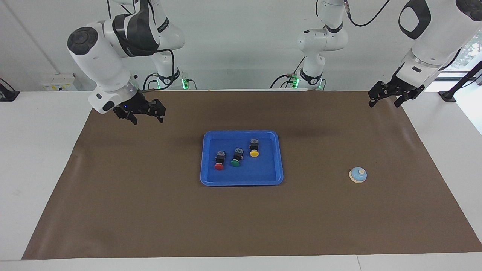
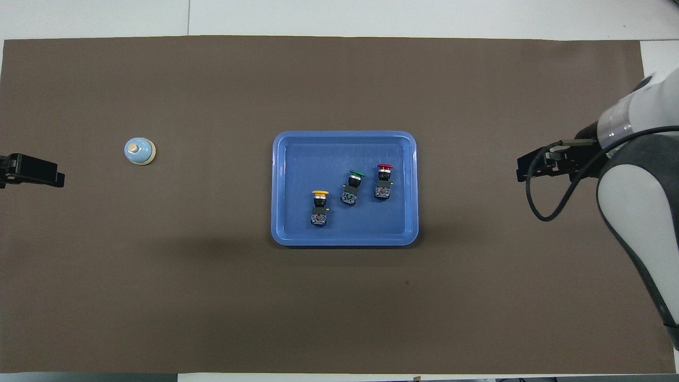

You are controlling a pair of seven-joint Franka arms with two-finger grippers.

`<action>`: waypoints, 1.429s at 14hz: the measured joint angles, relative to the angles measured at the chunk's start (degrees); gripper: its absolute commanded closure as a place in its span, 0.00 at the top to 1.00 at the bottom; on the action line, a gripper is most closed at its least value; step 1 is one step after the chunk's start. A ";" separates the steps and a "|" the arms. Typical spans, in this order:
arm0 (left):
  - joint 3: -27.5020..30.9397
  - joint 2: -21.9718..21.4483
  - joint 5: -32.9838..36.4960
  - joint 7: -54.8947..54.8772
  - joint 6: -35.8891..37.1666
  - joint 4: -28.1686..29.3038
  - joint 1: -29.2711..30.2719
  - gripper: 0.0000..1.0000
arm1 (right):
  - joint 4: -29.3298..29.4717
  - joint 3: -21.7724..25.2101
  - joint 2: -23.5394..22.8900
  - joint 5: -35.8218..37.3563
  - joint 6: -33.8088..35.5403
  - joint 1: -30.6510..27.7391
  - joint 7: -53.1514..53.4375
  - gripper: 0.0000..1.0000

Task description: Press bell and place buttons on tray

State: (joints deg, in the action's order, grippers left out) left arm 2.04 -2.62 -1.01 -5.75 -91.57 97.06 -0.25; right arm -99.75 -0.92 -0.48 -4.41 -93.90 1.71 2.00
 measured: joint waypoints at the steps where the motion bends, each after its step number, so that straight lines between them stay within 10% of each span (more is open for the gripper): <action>1: -0.01 0.00 0.00 0.00 0.00 0.00 0.00 1.00 | 0.00 -0.40 1.33 2.00 1.16 -0.57 -1.04 1.00; 9: -0.40 0.00 0.00 -0.08 -0.38 0.01 -0.18 1.00 | 5.70 -4.60 4.35 5.24 8.43 -5.65 -2.57 1.00; 10: -0.49 -0.03 0.00 -0.14 -1.86 0.21 -0.55 0.92 | 5.70 -4.60 4.25 5.24 8.43 -5.86 -2.59 1.00; 13: -0.63 -0.34 0.00 0.89 -7.94 3.87 -1.91 0.00 | 5.69 -4.67 3.83 5.24 8.43 -5.88 -2.59 1.00; 20: -0.30 4.87 0.00 1.22 -16.96 8.00 -1.78 0.00 | 5.67 -5.02 3.77 5.24 8.49 -5.81 -2.59 1.00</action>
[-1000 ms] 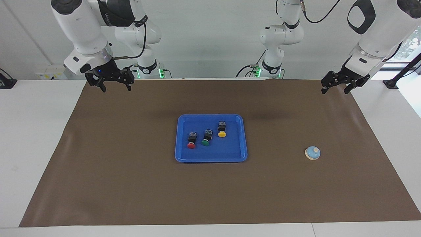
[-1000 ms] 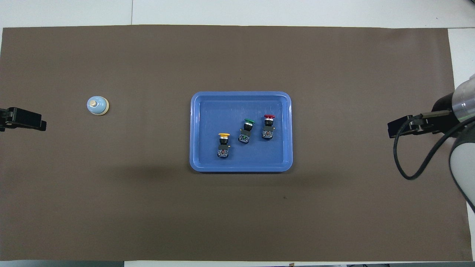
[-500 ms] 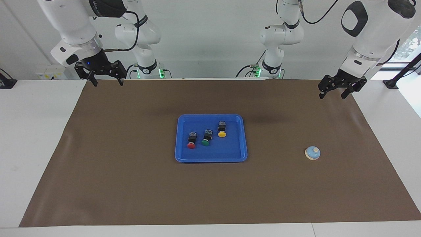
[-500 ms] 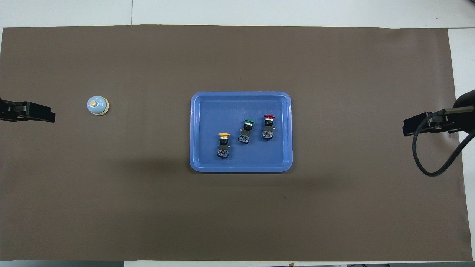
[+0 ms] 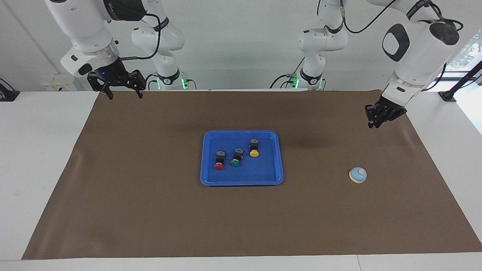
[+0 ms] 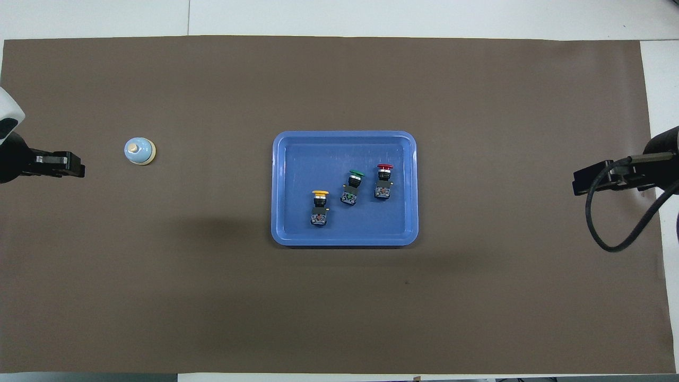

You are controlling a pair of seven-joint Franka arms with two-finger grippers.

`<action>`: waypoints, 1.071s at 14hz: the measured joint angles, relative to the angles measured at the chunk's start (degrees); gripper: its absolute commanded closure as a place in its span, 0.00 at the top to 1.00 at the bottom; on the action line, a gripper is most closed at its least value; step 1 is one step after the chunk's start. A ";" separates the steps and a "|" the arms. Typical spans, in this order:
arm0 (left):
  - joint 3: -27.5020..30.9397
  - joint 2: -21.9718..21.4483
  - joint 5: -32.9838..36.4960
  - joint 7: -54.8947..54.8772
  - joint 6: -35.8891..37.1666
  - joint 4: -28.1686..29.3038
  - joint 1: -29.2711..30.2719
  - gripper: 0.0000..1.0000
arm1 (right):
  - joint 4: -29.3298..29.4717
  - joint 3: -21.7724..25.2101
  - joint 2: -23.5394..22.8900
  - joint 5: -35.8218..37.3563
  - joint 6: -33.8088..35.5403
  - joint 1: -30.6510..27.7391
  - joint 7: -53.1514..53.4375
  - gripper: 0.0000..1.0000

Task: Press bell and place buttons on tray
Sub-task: 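Move the left gripper to the silver bell and press it again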

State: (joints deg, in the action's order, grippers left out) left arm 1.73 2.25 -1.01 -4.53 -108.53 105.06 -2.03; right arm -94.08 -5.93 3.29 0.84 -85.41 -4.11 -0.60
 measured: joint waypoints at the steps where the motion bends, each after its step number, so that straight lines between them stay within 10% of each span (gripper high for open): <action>1: -0.09 3.06 0.00 0.00 -1.45 -0.50 -0.03 0.00 | 0.00 0.00 0.00 0.00 0.00 -0.01 0.00 1.00; 9: -0.22 18.73 -0.03 1.59 -12.23 -5.85 -0.09 0.00 | 0.00 0.01 0.00 0.00 0.00 -0.03 0.00 1.00; 15: 0.29 20.89 -0.03 1.89 -12.29 -7.38 0.12 0.00 | 0.00 0.01 0.00 0.00 0.00 -0.03 0.00 1.00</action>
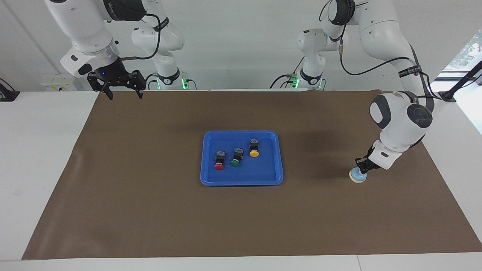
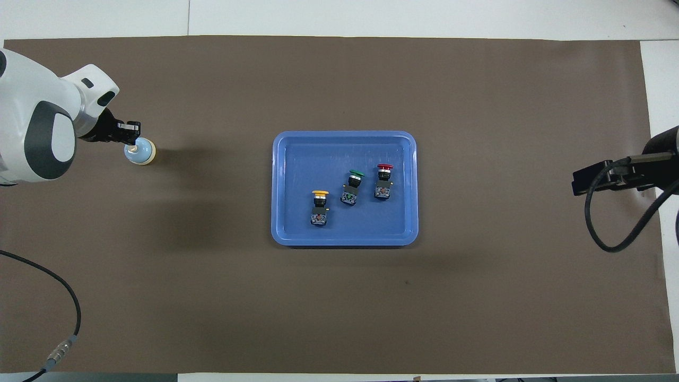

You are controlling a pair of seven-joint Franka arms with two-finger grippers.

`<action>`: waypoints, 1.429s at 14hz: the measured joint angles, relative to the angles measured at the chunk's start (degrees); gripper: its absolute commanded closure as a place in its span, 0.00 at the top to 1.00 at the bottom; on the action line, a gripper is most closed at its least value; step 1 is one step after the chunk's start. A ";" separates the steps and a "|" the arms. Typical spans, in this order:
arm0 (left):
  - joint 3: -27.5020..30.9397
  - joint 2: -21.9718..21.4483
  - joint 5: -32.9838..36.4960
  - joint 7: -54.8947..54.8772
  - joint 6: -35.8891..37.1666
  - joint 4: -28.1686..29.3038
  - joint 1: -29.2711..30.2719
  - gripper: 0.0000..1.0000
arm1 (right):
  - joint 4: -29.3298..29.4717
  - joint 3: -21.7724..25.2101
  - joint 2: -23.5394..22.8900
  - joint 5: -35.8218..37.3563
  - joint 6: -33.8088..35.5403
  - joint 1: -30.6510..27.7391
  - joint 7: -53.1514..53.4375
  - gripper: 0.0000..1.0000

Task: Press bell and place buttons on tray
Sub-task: 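Move the left gripper to the silver bell and press it again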

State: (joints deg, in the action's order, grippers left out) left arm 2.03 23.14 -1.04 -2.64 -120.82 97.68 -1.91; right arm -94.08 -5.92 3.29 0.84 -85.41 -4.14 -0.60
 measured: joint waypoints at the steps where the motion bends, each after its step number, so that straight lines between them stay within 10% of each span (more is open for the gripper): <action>1: 0.01 0.06 0.00 0.05 0.05 0.29 0.00 0.00 | 0.00 0.00 0.00 0.00 0.00 0.00 0.00 1.00; 18: 0.61 -2.24 0.00 1.65 1.38 2.21 0.49 0.00 | 0.00 0.00 0.00 0.00 0.00 0.00 0.00 1.00; 19: 0.63 -3.00 0.00 1.34 4.12 -0.23 1.05 0.29 | 0.00 0.00 0.00 0.00 0.00 0.00 0.00 1.00; 20: 0.63 -4.53 0.00 1.02 6.28 -2.08 1.57 0.79 | 0.00 0.00 0.00 0.00 0.00 0.00 0.00 1.00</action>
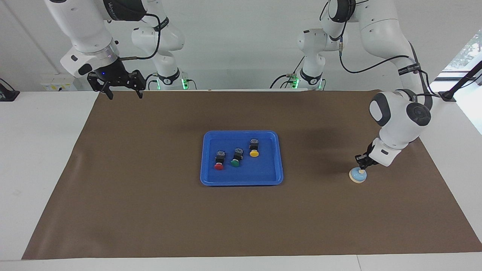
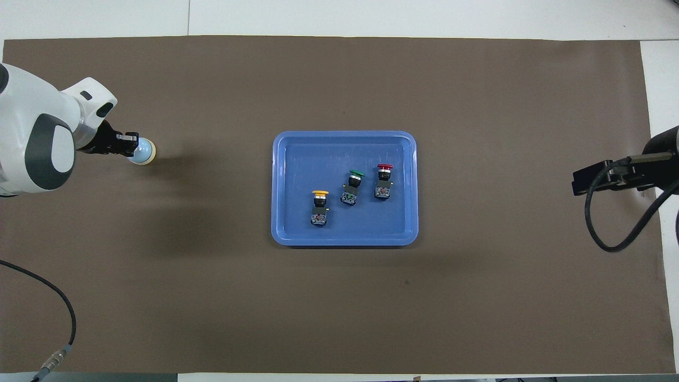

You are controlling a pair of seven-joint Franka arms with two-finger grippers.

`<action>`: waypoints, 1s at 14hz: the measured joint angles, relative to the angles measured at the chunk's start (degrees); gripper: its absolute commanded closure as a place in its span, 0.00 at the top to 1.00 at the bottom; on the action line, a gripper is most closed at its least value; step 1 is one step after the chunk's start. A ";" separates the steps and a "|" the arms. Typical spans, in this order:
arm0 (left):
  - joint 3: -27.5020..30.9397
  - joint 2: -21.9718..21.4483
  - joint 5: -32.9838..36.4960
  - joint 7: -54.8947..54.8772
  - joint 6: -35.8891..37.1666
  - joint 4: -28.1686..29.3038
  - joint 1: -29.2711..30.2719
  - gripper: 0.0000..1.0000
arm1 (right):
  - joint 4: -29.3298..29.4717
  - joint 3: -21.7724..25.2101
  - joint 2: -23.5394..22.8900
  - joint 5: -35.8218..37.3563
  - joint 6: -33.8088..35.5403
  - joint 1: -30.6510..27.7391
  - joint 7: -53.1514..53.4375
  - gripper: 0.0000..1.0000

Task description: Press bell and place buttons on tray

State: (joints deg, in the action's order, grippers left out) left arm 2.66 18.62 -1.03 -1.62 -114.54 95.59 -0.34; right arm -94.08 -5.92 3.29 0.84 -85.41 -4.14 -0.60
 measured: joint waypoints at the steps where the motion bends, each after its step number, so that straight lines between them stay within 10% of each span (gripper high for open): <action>1: 0.02 -2.17 0.00 -0.21 1.43 -1.03 0.30 1.00 | 0.00 0.00 0.00 0.00 0.00 0.00 0.00 1.00; 8: 0.04 -19.22 0.00 -0.31 18.31 -1.05 0.78 1.00 | 0.00 0.00 0.00 0.00 0.00 0.00 0.00 1.00; 14: -0.25 -21.08 0.00 -0.31 20.37 0.01 0.73 1.00 | 0.00 0.00 0.00 0.00 0.00 0.00 0.00 1.00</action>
State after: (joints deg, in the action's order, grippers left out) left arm 2.41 -2.47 -1.03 -1.93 -94.16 95.60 0.38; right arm -94.08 -5.92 3.29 0.84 -85.41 -4.14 -0.60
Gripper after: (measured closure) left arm 0.000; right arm 0.000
